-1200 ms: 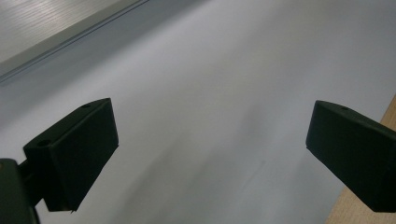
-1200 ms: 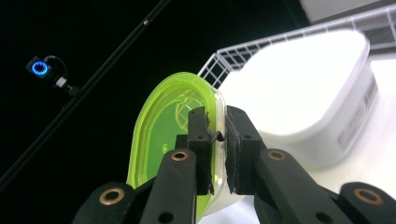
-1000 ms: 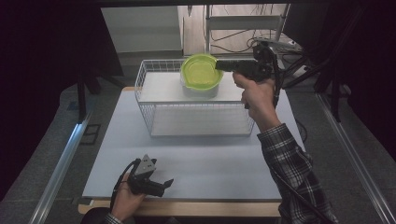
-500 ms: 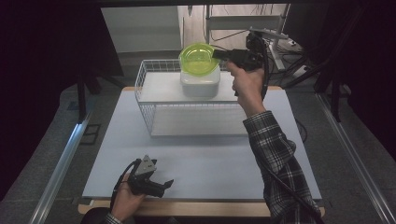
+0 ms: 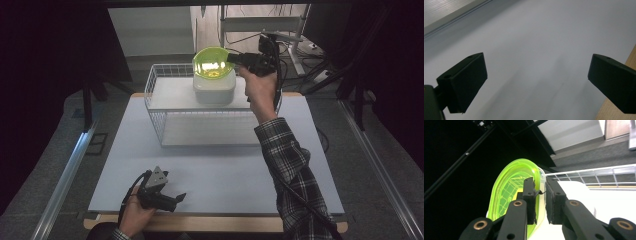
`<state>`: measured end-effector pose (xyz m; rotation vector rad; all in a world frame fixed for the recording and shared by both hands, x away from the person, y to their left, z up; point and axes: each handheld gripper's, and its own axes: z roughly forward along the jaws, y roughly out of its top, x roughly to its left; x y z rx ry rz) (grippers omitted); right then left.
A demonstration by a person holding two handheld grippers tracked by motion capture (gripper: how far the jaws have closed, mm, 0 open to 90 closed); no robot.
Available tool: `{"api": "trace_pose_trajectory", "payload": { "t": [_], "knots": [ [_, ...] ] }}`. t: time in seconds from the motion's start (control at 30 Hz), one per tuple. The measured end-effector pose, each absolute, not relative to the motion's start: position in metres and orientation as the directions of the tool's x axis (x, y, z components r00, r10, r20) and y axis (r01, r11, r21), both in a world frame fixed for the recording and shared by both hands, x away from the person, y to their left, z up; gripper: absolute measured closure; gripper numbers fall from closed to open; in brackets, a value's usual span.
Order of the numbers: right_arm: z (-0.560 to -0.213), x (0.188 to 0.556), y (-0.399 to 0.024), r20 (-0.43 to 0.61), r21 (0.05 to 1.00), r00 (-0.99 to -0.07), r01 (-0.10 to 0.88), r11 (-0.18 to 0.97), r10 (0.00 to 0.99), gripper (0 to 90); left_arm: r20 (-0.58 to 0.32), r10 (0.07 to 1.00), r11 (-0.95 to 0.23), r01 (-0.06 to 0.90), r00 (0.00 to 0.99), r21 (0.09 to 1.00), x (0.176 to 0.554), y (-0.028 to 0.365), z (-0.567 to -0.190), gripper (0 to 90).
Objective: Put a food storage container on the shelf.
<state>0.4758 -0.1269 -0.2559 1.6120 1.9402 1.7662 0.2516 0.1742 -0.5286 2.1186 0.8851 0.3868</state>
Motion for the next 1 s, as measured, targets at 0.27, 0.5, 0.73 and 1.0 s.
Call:
{"api": "trace_pose_trajectory", "payload": {
  "t": [0.27,0.5,0.73,1.0],
  "knots": [
    [-0.260,0.483,-0.128,0.559,0.745,-0.423,0.633,-0.208,0.713,72.8,-0.025,0.703,-0.443,0.465,0.711,0.766,0.252,0.174,-0.529,2.2],
    [-0.263,0.487,-0.131,0.569,0.739,-0.419,0.638,-0.217,0.707,65.9,-0.024,0.704,-0.444,0.466,0.710,0.766,0.252,0.174,-0.529,2.2],
    [-0.261,0.487,-0.137,0.549,0.766,-0.466,0.612,-0.196,0.693,42.1,-0.024,0.704,-0.444,0.466,0.710,0.765,0.252,0.174,-0.529,2.1],
    [-0.269,0.484,-0.145,0.525,0.786,-0.542,0.604,-0.130,0.657,23.8,-0.021,0.705,-0.447,0.467,0.709,0.763,0.252,0.174,-0.529,2.2]
  ]
}}
